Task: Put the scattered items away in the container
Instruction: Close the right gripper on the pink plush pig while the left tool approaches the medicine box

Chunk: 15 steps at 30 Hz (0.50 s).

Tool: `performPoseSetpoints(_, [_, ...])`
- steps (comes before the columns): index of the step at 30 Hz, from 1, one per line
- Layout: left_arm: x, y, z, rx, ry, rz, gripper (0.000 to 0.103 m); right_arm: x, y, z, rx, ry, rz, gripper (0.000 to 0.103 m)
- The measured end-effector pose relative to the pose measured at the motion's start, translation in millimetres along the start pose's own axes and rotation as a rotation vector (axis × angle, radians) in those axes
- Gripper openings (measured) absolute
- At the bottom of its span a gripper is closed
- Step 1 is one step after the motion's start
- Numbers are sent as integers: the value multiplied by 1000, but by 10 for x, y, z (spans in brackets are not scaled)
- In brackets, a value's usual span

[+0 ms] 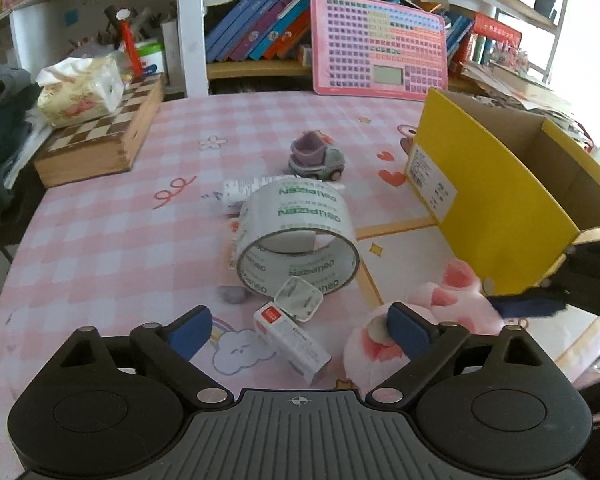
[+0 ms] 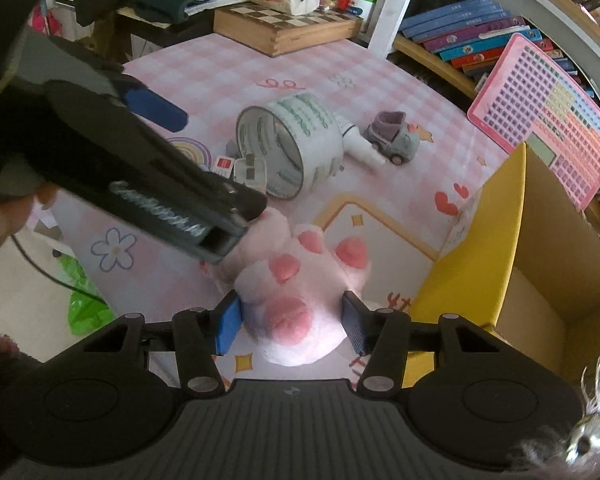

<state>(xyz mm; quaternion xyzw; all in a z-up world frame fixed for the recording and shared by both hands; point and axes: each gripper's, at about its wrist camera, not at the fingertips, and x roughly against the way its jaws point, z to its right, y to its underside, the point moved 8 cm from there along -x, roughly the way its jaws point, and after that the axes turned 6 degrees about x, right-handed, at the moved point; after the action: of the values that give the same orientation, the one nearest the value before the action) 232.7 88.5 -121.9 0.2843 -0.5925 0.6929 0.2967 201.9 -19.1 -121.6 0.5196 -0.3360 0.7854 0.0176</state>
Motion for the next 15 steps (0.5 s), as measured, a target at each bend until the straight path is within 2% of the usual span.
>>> performPoseSetpoints(2, [-49, -11, -16, 21, 12, -9, 85, 18, 16, -11, 2, -1, 4, 49])
performPoseSetpoints(4, [-97, -22, -38, 56, 32, -19, 72, 27, 18, -13, 1, -1, 7, 48])
performPoseSetpoints(7, [-112, -48, -59, 120, 61, -33, 57, 36, 30, -12, 3, -1, 6, 47])
performPoseSetpoints(10, [-19, -87, -110, 198, 59, 4, 46, 21, 56, 11, -5, -6, -5, 47])
performPoseSetpoints(13, [22, -86, -230, 258, 31, 10, 46, 37, 61, 36, -11, 2, 7, 49])
performPoseSetpoints(15, [-60, -15, -240, 240, 20, -45, 46, 69, 19, 36, 6, 22, 35, 61])
